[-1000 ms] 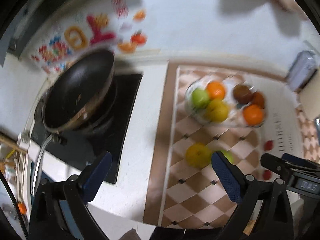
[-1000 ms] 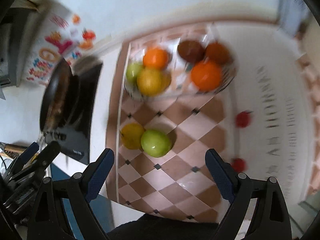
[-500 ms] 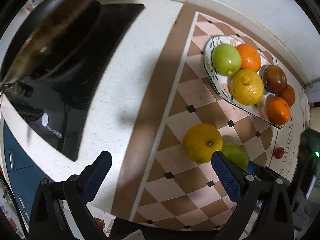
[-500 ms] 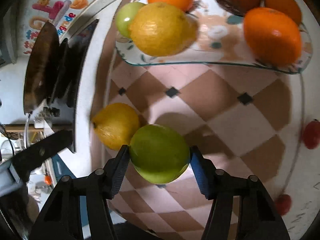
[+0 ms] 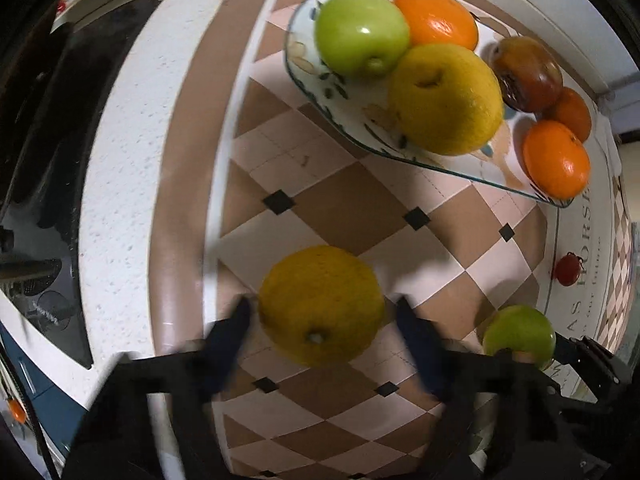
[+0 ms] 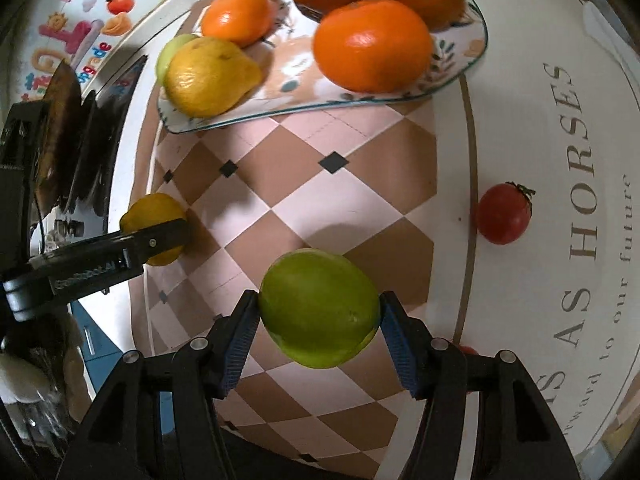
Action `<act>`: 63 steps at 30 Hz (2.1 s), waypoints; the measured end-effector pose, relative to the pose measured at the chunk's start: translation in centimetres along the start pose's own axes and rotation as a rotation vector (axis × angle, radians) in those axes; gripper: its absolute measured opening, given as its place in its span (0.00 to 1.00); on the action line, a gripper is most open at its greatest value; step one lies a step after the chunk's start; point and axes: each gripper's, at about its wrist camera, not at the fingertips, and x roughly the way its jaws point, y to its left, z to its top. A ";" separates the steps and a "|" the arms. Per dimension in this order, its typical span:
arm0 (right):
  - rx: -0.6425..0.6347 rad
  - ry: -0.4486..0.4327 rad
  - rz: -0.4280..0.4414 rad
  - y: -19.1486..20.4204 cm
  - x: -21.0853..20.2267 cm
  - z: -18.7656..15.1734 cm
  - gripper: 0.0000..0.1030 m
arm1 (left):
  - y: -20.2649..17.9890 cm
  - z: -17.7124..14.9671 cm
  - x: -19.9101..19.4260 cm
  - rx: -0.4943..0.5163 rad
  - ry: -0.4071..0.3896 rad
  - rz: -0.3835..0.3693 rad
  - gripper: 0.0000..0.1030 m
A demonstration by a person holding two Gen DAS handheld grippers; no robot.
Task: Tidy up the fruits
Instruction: 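Grasp the lime with the right tool while the left tool grasps the lemon, then place the lime on the plate while the left tool places the lemon there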
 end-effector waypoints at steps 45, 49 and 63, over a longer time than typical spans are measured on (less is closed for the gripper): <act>0.177 -0.179 0.225 0.1 -5.7 10.6 0.77 | -9.5 14.8 -5.0 0.188 0.028 -0.107 0.72; 0.183 -0.197 0.199 0.2 -6.1 10.5 0.79 | -8.9 15.1 -6.1 0.171 -0.005 -0.114 0.86; 0.051 -0.328 -0.191 1.6 -11.3 6.4 0.94 | -3.3 9.2 -11.3 0.103 -0.216 -0.046 0.94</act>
